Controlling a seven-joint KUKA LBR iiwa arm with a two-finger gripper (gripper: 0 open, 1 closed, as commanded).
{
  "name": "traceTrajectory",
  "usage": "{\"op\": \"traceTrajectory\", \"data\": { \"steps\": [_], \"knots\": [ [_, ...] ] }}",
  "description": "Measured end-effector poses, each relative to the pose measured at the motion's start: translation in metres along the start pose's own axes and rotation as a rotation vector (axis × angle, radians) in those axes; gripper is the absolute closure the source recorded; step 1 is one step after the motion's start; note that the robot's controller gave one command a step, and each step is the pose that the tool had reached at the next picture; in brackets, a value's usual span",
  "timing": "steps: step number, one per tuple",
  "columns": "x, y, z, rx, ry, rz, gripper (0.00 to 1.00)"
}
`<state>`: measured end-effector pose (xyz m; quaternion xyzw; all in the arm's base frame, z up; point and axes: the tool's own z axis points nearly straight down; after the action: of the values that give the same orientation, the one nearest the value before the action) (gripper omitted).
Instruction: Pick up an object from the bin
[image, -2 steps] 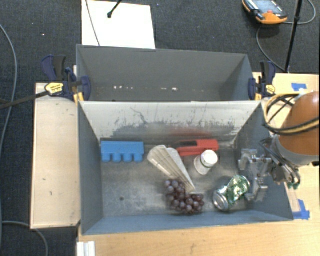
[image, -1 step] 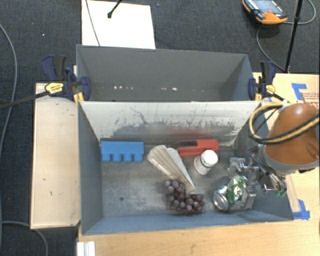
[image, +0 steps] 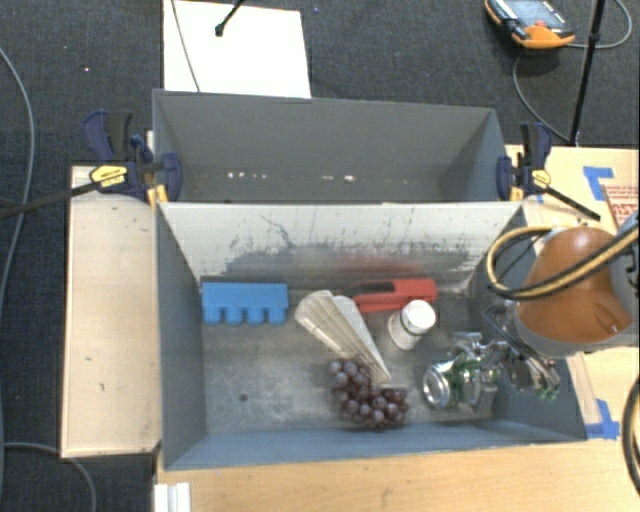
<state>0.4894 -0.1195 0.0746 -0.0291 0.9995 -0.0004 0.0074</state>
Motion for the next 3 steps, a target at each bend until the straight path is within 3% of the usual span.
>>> {"op": "traceTrajectory", "data": {
  "steps": [1,2,3],
  "knots": [
    [0.0015,-0.0016,0.0023,0.003,0.002,0.002,0.00],
    [0.0032,-0.0016,0.0041,0.002,0.007,-0.002,1.00],
    [0.0032,-0.0016,0.0041,0.002,0.007,-0.003,1.00]
  ]
}}
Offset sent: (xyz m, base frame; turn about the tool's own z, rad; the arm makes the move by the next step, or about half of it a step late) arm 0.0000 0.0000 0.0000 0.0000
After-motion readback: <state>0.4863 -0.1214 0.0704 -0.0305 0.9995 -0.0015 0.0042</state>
